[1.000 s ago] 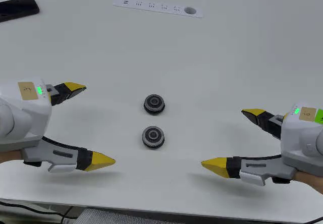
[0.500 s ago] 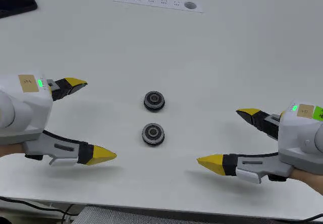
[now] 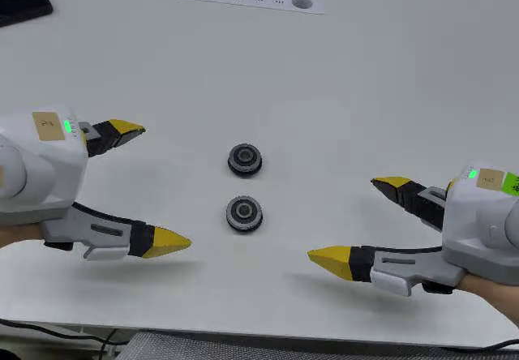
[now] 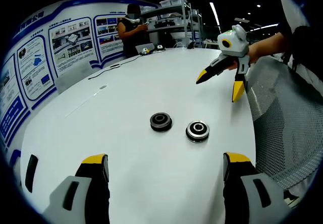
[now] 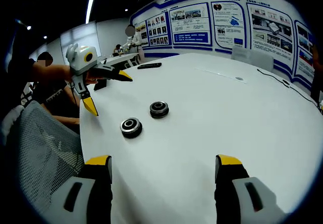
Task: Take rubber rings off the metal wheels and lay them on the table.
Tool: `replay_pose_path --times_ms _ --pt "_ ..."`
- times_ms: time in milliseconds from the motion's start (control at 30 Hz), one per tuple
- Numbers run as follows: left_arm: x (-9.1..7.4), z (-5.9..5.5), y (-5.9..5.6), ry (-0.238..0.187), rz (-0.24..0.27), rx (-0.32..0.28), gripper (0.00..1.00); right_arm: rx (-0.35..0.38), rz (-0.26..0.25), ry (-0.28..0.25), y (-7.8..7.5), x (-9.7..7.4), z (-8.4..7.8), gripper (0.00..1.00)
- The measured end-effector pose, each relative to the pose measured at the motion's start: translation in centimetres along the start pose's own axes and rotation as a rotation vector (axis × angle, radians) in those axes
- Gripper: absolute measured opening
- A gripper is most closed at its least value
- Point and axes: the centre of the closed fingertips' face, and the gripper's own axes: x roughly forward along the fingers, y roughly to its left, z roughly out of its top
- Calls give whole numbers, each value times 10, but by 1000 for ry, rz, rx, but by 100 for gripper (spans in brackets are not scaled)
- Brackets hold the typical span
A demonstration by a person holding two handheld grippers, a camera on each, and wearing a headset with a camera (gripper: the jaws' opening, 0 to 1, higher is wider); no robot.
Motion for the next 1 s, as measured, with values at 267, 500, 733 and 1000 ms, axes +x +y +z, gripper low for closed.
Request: replay_pose_path --times_ms 267,500,733,1000 --pt "5 3 -4 8 -31 32 95 14 8 -39 5 2 9 84" --pt "13 9 -10 1 -56 52 91 20 39 -34 17 7 12 80" --pt "22 17 -17 -12 -75 69 86 84 62 -67 26 12 17 76" --pt "33 28 -25 -38 -91 99 73 112 73 -79 29 14 15 73"
